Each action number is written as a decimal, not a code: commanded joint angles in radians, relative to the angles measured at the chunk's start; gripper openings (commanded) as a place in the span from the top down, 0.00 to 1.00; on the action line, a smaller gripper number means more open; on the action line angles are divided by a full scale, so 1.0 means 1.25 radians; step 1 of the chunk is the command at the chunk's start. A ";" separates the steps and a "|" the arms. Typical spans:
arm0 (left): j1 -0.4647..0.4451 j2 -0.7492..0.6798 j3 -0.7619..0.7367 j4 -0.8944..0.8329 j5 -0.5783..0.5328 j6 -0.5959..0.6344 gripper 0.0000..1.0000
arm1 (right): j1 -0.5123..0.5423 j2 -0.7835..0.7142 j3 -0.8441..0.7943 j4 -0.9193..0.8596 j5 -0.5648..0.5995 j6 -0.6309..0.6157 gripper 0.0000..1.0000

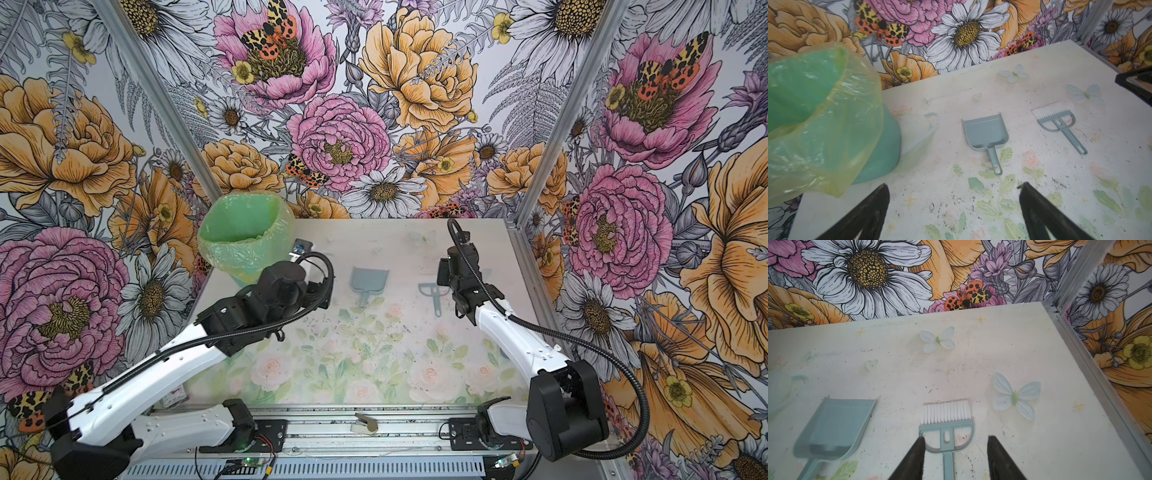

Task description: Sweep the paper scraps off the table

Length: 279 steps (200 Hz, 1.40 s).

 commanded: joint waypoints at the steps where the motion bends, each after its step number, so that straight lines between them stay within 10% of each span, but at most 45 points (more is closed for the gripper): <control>1: 0.087 -0.133 -0.054 0.013 0.004 0.037 0.01 | -0.019 -0.007 0.033 -0.003 0.023 -0.041 0.49; 69: 0.290 -0.396 -0.279 0.164 0.063 0.107 0.01 | -0.062 0.035 0.019 0.037 0.021 -0.069 0.49; 279: 0.659 -0.241 -0.680 0.782 0.282 0.123 0.01 | -0.147 0.066 -0.185 0.403 -0.017 -0.123 0.49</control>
